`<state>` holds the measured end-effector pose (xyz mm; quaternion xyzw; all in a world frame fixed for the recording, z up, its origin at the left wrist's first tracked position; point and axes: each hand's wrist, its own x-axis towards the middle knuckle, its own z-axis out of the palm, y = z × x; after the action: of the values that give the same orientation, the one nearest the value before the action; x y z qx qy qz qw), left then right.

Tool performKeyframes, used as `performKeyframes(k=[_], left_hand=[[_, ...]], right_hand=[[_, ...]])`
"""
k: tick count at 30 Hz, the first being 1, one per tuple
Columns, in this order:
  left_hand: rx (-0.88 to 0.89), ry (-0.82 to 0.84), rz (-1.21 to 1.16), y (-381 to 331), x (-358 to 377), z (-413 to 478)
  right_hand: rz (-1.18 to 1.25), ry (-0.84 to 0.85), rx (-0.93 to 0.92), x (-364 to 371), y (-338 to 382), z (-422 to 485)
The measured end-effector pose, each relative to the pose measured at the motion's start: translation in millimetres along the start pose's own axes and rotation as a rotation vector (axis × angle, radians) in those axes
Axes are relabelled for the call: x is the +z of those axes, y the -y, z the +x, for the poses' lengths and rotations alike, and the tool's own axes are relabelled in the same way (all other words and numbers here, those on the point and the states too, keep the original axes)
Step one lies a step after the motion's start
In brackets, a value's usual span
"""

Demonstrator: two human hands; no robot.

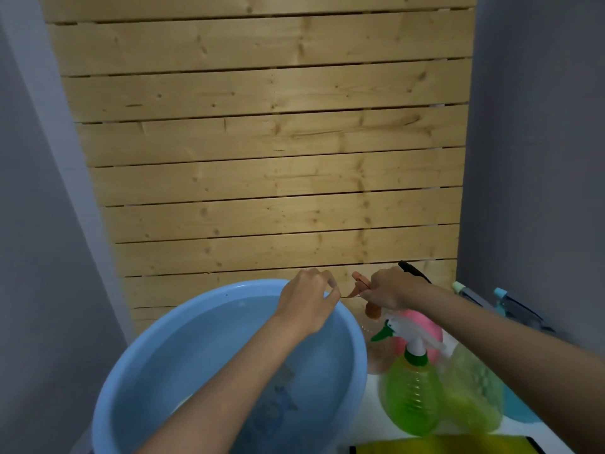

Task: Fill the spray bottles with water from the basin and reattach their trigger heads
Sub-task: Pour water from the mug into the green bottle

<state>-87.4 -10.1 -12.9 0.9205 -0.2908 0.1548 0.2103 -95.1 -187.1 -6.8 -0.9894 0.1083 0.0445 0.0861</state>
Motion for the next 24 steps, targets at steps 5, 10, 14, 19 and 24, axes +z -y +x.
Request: performKeyframes(k=[5, 10, 14, 19, 24], left_hand=[[0.012, 0.054, 0.012, -10.0, 8.0, -1.6], [0.005, 0.117, 0.003, -15.9, 10.9, -4.5], [-0.034, 0.235, -0.053, -16.3, 10.8, -5.8], [-0.174, 0.417, -0.268, -19.7, 6.1, -7.8], [-0.161, 0.622, -0.374, -34.4, 5.4, -13.7]], right_hand=[[0.154, 0.281, -0.001, -18.3, 0.3, -20.5], [-0.043, 0.477, -0.011, -23.4, 6.3, -34.4], [-0.175, 0.453, -0.088, -26.3, 6.7, -39.1], [0.002, 0.342, -0.078, -33.2, -5.2, -37.4], [0.201, 0.162, -0.111, -51.2, -18.1, -34.4]])
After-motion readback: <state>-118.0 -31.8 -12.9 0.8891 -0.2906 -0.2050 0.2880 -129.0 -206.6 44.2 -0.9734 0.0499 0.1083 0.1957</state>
